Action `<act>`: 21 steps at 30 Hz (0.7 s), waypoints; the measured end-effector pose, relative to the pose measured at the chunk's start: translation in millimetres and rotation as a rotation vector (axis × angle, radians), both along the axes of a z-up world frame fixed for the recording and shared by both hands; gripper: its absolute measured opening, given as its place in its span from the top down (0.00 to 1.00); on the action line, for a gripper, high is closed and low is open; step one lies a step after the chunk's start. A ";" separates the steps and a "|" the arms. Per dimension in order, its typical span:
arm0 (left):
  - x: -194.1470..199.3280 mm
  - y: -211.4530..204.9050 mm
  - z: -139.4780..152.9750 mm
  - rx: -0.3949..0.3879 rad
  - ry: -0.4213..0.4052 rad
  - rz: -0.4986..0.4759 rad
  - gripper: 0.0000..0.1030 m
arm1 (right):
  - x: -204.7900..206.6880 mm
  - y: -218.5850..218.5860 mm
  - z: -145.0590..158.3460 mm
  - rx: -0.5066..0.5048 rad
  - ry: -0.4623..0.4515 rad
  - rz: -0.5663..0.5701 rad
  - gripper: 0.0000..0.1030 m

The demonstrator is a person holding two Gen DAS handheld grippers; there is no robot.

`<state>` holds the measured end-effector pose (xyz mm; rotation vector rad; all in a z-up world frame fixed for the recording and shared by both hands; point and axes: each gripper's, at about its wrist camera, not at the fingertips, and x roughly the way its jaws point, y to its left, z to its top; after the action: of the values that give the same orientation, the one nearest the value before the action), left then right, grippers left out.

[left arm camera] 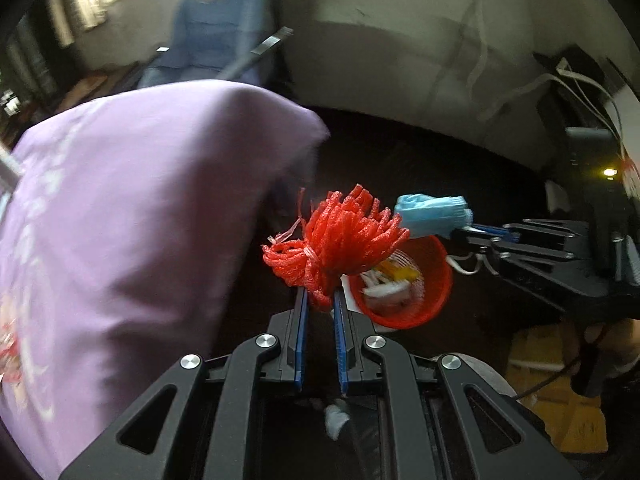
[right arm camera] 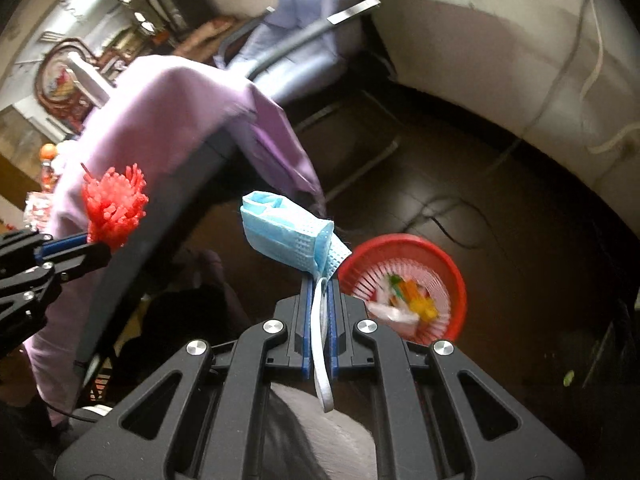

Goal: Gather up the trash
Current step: 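Carry the mask and tassel in both grippers over the red wastebasket, then open both grippers to drop the mask and tassel into the basket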

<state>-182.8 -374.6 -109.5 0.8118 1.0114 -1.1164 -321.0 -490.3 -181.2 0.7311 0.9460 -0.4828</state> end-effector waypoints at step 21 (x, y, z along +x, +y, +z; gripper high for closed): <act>-34.4 -99.7 -219.4 0.434 0.103 -0.130 0.88 | -31.7 -40.9 -166.0 0.222 0.259 -0.166 0.92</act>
<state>-217.2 -474.3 -329.0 1.1890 1.3278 -1.0707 -352.7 -531.2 -347.2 0.9682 1.1995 -0.6352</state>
